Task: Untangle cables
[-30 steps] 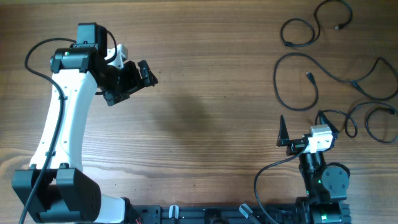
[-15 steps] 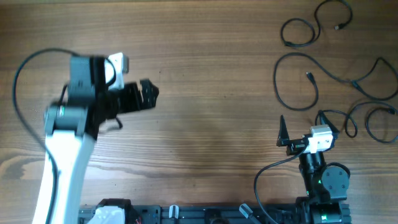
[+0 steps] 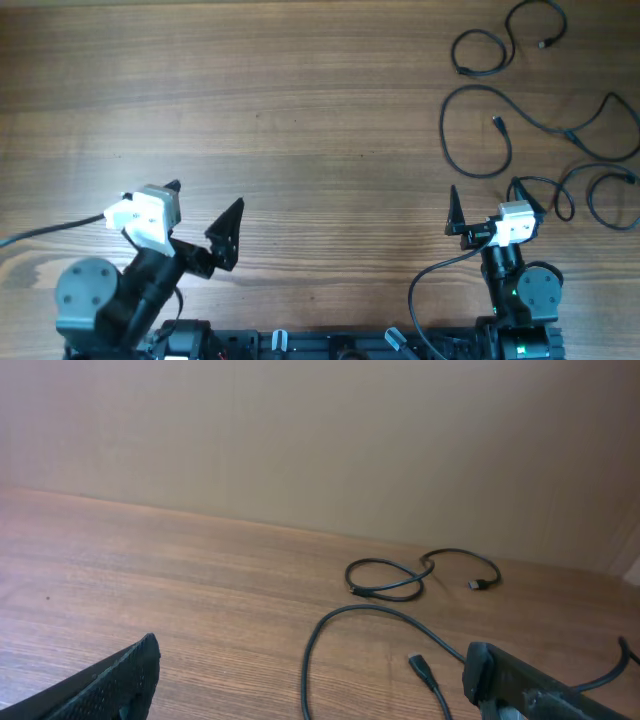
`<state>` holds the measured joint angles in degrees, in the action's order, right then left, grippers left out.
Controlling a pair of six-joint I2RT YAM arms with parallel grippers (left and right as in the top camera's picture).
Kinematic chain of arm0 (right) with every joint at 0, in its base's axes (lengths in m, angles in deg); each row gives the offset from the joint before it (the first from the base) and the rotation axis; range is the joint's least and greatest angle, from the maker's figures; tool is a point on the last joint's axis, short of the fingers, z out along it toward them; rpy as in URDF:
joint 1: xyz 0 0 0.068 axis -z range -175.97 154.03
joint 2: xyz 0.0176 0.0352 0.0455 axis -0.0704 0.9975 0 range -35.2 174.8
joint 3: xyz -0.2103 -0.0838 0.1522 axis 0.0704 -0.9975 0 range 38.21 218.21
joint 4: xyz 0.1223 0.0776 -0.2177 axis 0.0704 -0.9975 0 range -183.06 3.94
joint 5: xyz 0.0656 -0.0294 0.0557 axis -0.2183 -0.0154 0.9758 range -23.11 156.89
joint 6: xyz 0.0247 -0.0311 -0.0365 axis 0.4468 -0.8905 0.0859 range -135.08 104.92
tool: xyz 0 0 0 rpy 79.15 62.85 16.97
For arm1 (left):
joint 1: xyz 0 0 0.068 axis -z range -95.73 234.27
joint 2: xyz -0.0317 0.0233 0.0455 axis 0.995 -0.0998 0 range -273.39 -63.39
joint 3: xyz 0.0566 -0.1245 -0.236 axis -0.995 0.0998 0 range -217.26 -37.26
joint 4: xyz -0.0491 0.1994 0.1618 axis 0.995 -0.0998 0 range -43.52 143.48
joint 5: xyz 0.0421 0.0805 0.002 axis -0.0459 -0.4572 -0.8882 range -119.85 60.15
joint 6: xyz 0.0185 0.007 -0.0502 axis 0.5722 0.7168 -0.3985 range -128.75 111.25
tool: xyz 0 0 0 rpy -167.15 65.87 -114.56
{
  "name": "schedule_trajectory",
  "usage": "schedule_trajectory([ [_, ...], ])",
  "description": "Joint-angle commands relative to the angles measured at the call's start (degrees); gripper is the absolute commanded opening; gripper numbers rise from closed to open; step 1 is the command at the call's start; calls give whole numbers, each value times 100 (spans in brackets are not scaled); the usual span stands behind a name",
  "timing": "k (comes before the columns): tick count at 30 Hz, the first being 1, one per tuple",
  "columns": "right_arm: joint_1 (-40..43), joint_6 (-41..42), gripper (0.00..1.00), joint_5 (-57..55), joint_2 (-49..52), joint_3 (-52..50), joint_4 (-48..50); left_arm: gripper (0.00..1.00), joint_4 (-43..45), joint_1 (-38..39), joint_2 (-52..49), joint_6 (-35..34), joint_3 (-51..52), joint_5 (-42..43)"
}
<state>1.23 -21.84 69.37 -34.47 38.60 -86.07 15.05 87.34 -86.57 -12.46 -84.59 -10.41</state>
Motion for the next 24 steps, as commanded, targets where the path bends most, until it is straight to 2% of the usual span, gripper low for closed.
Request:
schedule_trajectory([
  [1,26,-59,100,-11,-52,-7,9,100,796,-59,437,70,901,44],
  [7,26,-61,100,-11,-52,-7,9,100,2426,-260,994,68,2304,44],
  [12,26,-59,100,-11,-52,-7,9,100,3407,-260,1397,68,3025,42],
  [21,26,-61,100,-11,-52,-7,9,100,4540,-260,2118,26,4037,33],
  [24,26,-59,100,-13,-52,-7,9,100,4555,-260,2284,-94,4273,-208],
])
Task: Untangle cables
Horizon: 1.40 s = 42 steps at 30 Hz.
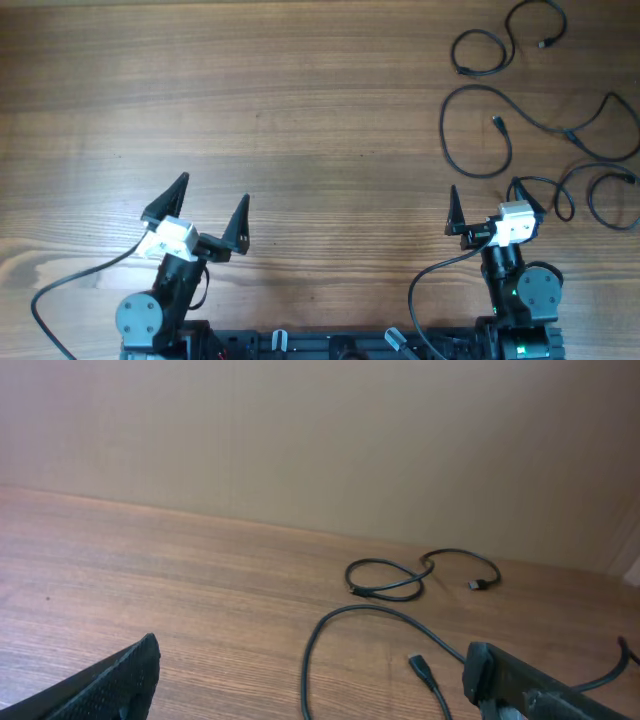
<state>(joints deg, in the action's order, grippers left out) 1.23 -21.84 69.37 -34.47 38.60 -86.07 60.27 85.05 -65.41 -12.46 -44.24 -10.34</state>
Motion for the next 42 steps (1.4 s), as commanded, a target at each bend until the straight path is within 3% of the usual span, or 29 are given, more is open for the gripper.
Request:
schedule_trajectory([
  [1,26,-61,100,-13,-52,-7,9,100,35,-31,170,-223,297,-345],
  [11,26,-59,100,-11,-52,-7,9,100,439,-31,184,-411,667,-612],
  [22,26,-61,100,-11,-52,-7,9,100,-1036,-31,184,-426,667,-1012],
  [38,26,-59,100,-11,-52,-7,9,100,-1071,-26,184,-286,667,-1058],
  [42,26,-61,100,-11,-52,-7,9,100,-1132,-26,184,-457,667,-1722],
])
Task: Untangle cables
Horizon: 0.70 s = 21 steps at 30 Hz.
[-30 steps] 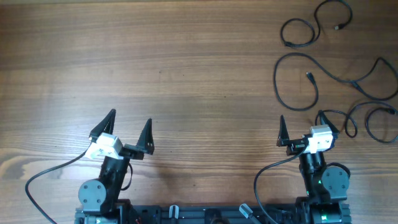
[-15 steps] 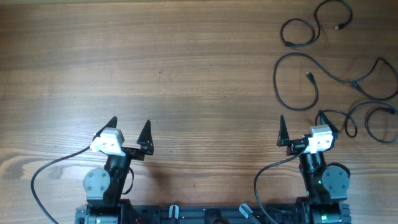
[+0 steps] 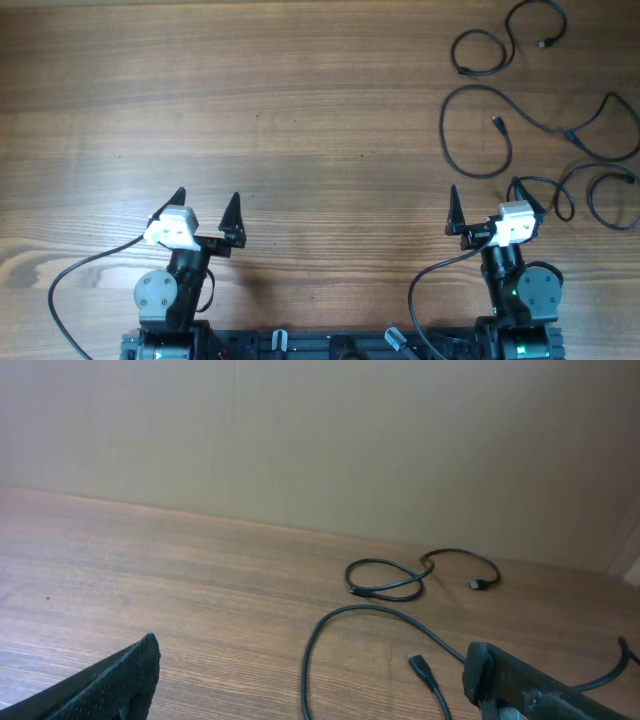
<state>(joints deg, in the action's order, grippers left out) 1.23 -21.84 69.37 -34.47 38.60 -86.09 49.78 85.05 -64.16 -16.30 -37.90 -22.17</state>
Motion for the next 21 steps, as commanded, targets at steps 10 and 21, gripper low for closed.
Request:
schedule_trajectory([
  [10,26,-61,100,-11,-52,-7,11,100,-85,-26,59,437,33,-522],
  [21,26,-61,100,-13,-52,-7,11,100,-66,-26,57,581,33,-501],
])
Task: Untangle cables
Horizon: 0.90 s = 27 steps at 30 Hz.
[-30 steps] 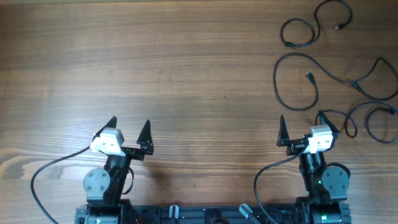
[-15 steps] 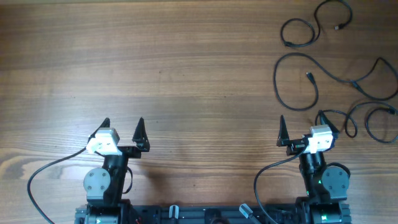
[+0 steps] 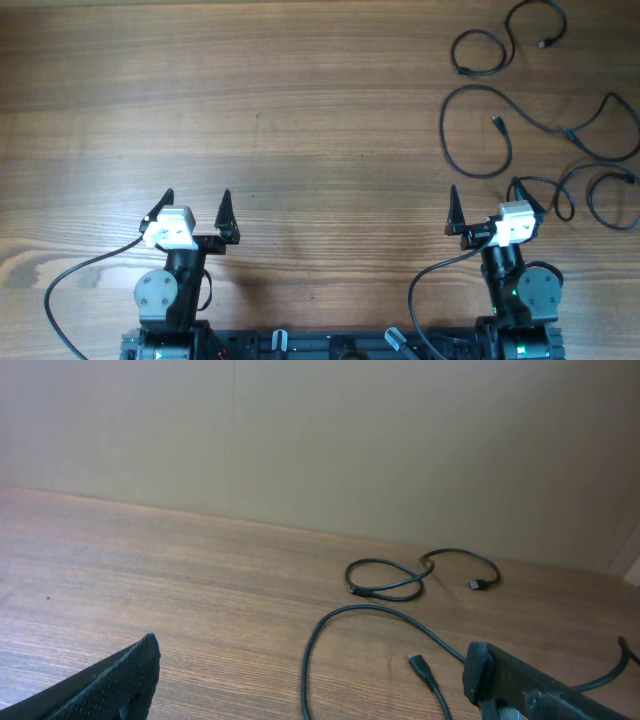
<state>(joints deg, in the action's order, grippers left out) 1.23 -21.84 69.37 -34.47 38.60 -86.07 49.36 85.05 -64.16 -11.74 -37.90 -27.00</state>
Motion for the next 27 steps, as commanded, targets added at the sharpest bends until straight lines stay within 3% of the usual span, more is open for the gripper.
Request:
schedule_trajectory([
  [1,26,-59,100,-13,-52,-7,9,100,-24,-26,57,125,33,-17],
  [27,26,-444,100,-35,-52,-7,9,100,-22,-26,55,125,33,-17],
])
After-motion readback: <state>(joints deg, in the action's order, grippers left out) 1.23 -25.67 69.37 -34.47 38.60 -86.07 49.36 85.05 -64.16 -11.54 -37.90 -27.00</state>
